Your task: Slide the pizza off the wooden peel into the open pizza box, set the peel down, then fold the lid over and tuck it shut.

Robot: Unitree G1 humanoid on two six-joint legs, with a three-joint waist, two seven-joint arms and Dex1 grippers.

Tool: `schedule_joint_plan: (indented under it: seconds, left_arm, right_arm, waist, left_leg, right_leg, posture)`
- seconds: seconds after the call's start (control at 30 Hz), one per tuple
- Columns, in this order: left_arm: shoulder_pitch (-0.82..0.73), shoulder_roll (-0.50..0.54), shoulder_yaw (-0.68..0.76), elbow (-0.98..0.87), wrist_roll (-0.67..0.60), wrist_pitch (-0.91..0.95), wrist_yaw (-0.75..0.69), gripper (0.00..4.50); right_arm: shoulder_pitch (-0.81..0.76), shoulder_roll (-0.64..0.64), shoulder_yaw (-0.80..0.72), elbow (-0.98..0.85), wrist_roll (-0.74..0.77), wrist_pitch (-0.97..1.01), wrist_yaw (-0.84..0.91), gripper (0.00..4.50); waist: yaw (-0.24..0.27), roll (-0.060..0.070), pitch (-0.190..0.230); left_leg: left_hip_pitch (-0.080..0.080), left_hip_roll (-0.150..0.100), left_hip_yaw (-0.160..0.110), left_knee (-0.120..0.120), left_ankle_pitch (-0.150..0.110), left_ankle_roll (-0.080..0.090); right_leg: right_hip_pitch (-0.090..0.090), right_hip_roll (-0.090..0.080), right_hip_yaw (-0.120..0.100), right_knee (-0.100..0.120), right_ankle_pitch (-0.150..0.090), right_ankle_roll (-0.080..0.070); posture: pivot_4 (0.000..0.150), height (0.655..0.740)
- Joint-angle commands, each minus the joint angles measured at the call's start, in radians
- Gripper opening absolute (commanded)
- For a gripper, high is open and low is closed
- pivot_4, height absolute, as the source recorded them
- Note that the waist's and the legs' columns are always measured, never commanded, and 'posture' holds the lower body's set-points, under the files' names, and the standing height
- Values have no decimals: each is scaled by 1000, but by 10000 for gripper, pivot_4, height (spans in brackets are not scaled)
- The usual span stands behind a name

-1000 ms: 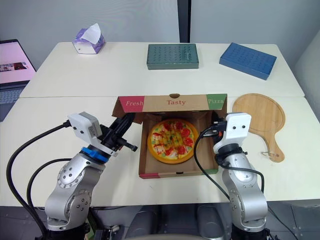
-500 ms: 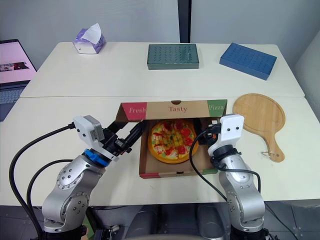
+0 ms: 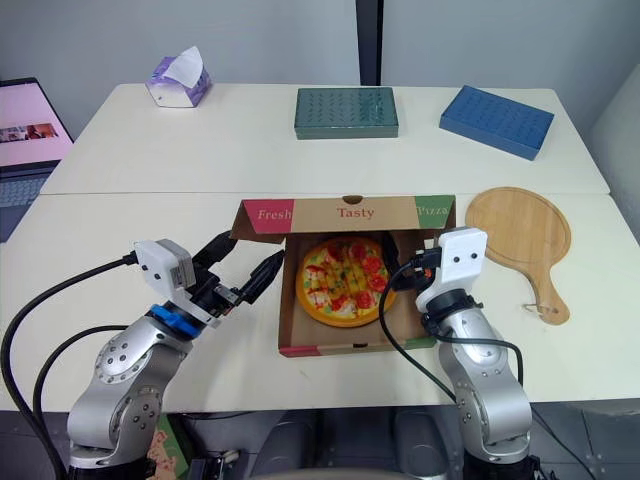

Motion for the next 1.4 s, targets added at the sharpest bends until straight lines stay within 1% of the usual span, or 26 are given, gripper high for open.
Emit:
schedule_joint_plan:
  seconds: [0.03, 0.13, 0.3, 0.43, 0.53, 0.57, 0.87, 1.07, 1.4]
  left_arm:
    - [-41, -13, -34, 17, 73, -68, 23, 44440]
    - [-87, -42, -60, 53, 120, -91, 58, 39052]
    - [-97, -64, -77, 43, 153, -79, 92, 22772]
    - [-70, -89, -98, -41, 148, -13, 142, 10348]
    - [-81, -110, -111, -94, 150, 43, 190, 930]
    - [-88, -117, -112, -105, 149, 60, 202, 364]
    - [-169, -152, -119, -155, 126, 207, 278, 364]
    - [-216, -161, -125, -160, 115, 285, 292, 364]
    - [-242, -224, -170, -124, 120, 282, 293, 364]
  right_arm:
    - [-14, -1, -3, -4, 19, -18, 6, 45000]
    - [-18, -4, -2, -1, 23, -19, 7, 45000]
    - [-22, -7, 0, 1, 27, -19, 6, 45000]
    - [-24, -7, -1, -1, 28, -19, 2, 45000]
    - [-29, -6, -2, -1, 31, -15, 2, 45000]
    - [-31, -6, -2, -1, 31, -14, 2, 45000]
    - [-58, -9, -6, -1, 44, 8, 8, 45000]
    - [-77, -12, -11, -2, 51, 32, 12, 45000]
    - [-100, -22, -15, -3, 77, 71, 21, 45000]
  waist:
    - [0, 0, 0]
    - [1, 0, 0]
    - [-2, 0, 0]
    - [-2, 0, 0]
    - [0, 0, 0]
    - [0, 0, 0]
    - [0, 0, 0]
    - [0, 0, 0]
    - [1, 0, 0]
  left_leg:
    - [0, 0, 0, 0, 0, 0]
    - [0, 0, 0, 0, 0, 0]
    - [0, 0, 0, -1, 0, 0]
    - [0, 0, 0, -1, 0, 0]
    - [0, 0, 0, -1, 0, 0]
    - [0, 0, 0, -1, 0, 0]
    - [0, 0, 0, -1, 0, 0]
    - [0, 0, 0, -1, 0, 0]
    - [0, 0, 0, -1, 0, 0]
  right_leg:
    - [0, 0, 0, 0, 0, 0]
    - [0, 0, 0, 0, 0, 0]
    - [0, 0, 0, 0, 0, -1]
    - [0, 0, 0, 0, 1, -1]
    - [0, 0, 0, 0, 0, 0]
    - [0, 0, 0, 0, 0, 1]
    - [0, 0, 0, 0, 0, 1]
    - [0, 0, 0, 0, 0, 1]
    - [0, 0, 0, 0, 0, 0]
  posture:
    - [1500, 7400]
    - [1500, 7400]
    - [1500, 7400]
    - [1500, 7400]
    - [1500, 7400]
    - [1500, 7400]
    - [1500, 7400]
    - [1500, 7400]
    - [1500, 7400]
